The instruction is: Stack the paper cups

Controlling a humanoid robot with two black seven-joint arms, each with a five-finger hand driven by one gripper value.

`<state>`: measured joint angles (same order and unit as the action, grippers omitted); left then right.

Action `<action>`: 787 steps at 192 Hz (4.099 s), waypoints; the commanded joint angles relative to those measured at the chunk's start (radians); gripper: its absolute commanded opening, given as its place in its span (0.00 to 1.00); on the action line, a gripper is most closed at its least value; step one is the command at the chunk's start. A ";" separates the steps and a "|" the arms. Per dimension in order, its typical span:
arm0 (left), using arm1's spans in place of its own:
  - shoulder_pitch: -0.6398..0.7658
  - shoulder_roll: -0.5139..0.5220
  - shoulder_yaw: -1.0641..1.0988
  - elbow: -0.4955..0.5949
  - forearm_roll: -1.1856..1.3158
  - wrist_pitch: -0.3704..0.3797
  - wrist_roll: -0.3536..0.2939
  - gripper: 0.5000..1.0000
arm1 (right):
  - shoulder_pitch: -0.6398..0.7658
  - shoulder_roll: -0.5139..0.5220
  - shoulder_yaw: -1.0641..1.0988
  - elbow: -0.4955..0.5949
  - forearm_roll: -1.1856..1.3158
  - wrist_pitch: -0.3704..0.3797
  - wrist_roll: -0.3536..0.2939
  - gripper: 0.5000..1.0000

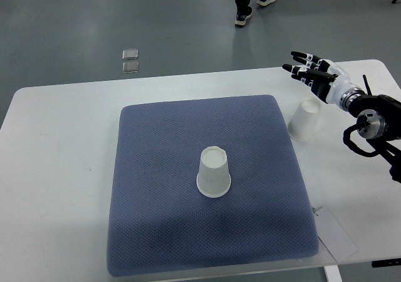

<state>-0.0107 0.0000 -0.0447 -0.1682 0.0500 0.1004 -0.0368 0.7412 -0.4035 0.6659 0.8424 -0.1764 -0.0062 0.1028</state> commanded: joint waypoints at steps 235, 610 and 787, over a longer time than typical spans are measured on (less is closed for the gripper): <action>0.000 0.000 -0.001 0.001 -0.001 -0.001 0.000 1.00 | 0.050 -0.011 0.000 -0.115 -0.008 0.071 -0.003 0.83; 0.000 0.000 -0.001 0.001 -0.001 0.001 0.000 1.00 | 0.102 -0.182 -0.055 0.075 -1.220 0.361 0.041 0.81; 0.000 0.000 -0.001 0.001 -0.001 0.001 0.000 1.00 | 0.093 -0.150 -0.134 -0.017 -1.243 0.241 0.035 0.81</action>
<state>-0.0107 0.0000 -0.0460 -0.1672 0.0501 0.1012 -0.0368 0.8345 -0.5595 0.5339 0.8371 -1.4159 0.2442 0.1400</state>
